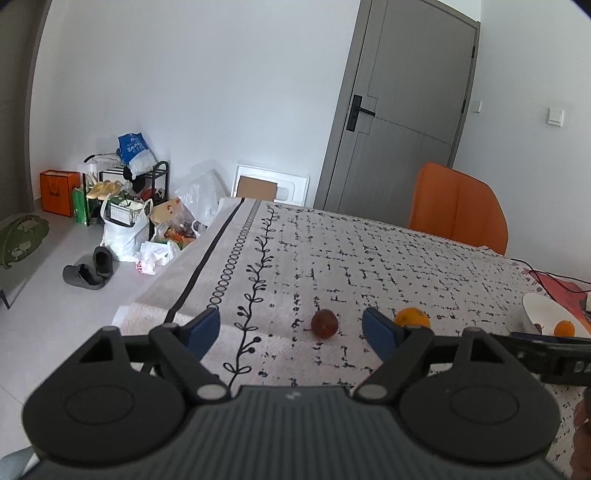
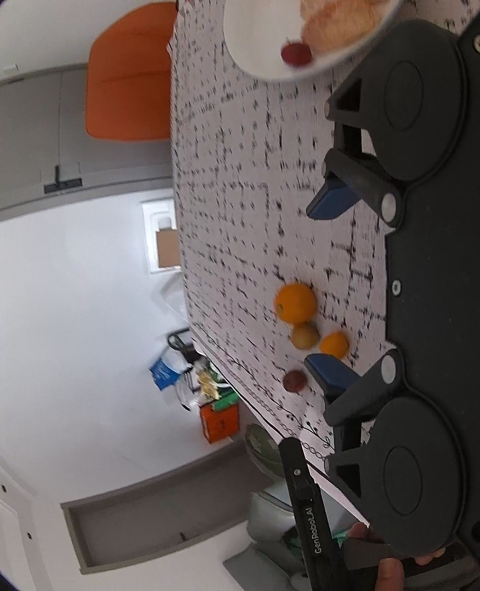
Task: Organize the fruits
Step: 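Move both open grippers back to the fruit pile, then grasp a small tangerine with the right gripper while the left gripper grasps a dark red fruit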
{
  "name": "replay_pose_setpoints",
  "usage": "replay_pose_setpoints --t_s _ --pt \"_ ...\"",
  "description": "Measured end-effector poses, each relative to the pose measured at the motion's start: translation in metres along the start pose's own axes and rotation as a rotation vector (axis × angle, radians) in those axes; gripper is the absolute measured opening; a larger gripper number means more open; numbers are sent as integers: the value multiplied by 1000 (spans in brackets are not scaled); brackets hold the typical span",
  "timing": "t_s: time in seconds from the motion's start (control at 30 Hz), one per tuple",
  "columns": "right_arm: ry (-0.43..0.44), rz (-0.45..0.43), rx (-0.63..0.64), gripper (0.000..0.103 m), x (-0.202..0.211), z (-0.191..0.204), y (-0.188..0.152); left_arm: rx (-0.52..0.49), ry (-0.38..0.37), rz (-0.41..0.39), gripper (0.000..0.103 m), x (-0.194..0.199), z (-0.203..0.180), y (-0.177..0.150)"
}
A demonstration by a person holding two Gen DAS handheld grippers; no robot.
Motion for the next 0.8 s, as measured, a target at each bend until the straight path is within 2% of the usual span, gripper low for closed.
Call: replay_pose_setpoints --t_s 0.3,0.4,0.67,0.7,0.73,0.77,0.8 --pt "22 57 37 68 -27 21 -7 23 6 21 74 -2 14 -8" --pt "31 69 46 67 -35 27 -8 31 15 28 74 -3 21 -9" --pt "58 108 53 55 -56 38 -12 32 10 45 73 -9 26 -9" --pt "58 102 54 50 -58 38 -12 29 8 48 73 -11 25 -9" --pt "49 98 64 35 -59 38 -12 27 6 50 73 -12 24 -9" --pt "48 101 70 26 -60 38 -11 25 4 52 73 -14 23 -9" --pt "58 110 60 22 -61 37 -10 21 0 56 73 -15 22 -9"
Point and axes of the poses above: each gripper's, at about its wrist camera, not at the fingertips, and x roughly against the way its jaws point, z to its left, y to its top, the point moved 5 cm from there along -x, roughly the way its jaws point, and after that the axes turned 4 degrees about x, right-handed, at the moved point
